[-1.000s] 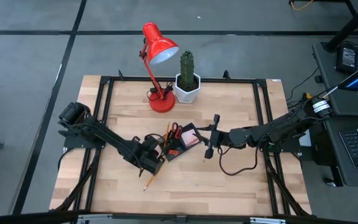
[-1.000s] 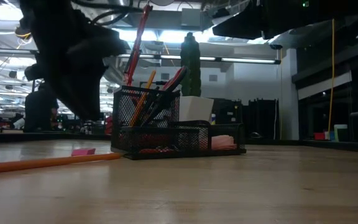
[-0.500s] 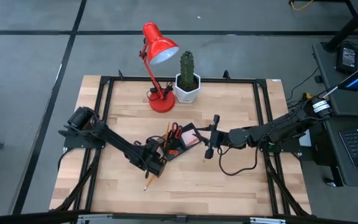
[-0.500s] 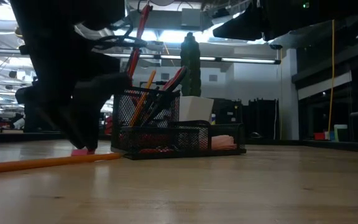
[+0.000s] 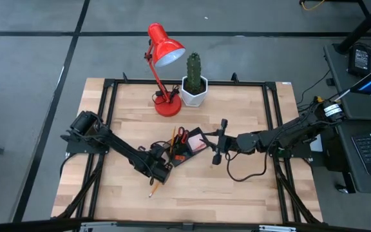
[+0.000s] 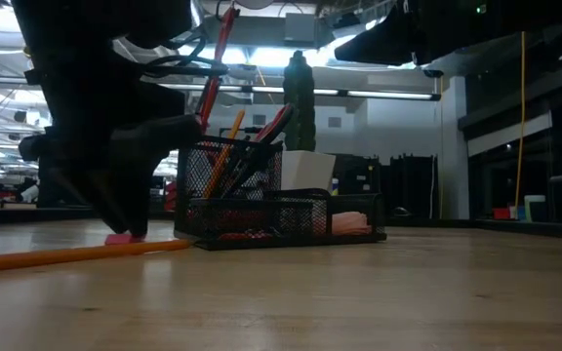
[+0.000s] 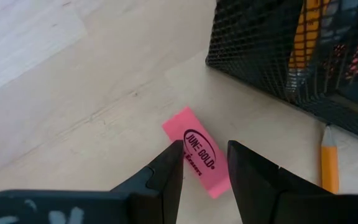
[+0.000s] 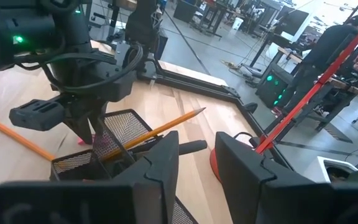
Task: Pick and place office supplies into organizer
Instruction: Put the pink eraser into the black desk organizer
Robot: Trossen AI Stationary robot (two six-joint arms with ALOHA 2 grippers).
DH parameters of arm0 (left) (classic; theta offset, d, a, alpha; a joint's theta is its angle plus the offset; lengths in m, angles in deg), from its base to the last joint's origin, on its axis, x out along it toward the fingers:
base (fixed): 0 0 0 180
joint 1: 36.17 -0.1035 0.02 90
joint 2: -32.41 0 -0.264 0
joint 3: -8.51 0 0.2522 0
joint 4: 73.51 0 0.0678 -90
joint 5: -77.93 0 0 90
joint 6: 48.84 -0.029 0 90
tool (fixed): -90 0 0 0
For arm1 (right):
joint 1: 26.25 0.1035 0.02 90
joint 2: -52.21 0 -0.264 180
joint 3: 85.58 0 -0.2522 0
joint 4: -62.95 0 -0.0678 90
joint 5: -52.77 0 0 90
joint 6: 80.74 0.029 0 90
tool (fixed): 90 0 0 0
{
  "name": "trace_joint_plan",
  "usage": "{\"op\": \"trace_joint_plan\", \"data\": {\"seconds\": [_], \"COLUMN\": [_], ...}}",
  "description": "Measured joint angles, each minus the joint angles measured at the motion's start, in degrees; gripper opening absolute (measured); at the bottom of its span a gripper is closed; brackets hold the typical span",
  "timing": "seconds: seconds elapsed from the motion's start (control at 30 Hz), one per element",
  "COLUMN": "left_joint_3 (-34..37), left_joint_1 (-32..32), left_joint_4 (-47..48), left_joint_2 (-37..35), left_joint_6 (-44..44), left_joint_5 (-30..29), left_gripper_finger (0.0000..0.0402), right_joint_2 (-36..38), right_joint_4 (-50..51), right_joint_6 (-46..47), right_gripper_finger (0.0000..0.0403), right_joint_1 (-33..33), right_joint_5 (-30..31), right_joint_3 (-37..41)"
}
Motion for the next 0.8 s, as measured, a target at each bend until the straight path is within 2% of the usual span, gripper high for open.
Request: {"op": "trace_joint_plan", "data": {"seconds": [0.43, 0.8], "left_joint_3": [0.0, 0.0], "left_joint_1": [0.6, 0.6], "left_joint_4": [0.1, 0.0], "left_joint_2": [-0.1, -0.1], "left_joint_6": [-0.6, -1.6], "left_joint_5": [4.8, 6.3], "left_gripper_finger": [0.0119, 0.0118], "right_joint_2": [0.0, 0.0], "right_joint_4": [0.3, 0.4], "right_joint_6": [0.0, 0.0], "right_gripper_finger": [0.0108, 0.0108], "right_joint_1": [0.0, 0.0], "right_joint_5": [0.0, -0.1], "right_joint_3": [0.0, 0.0]}}
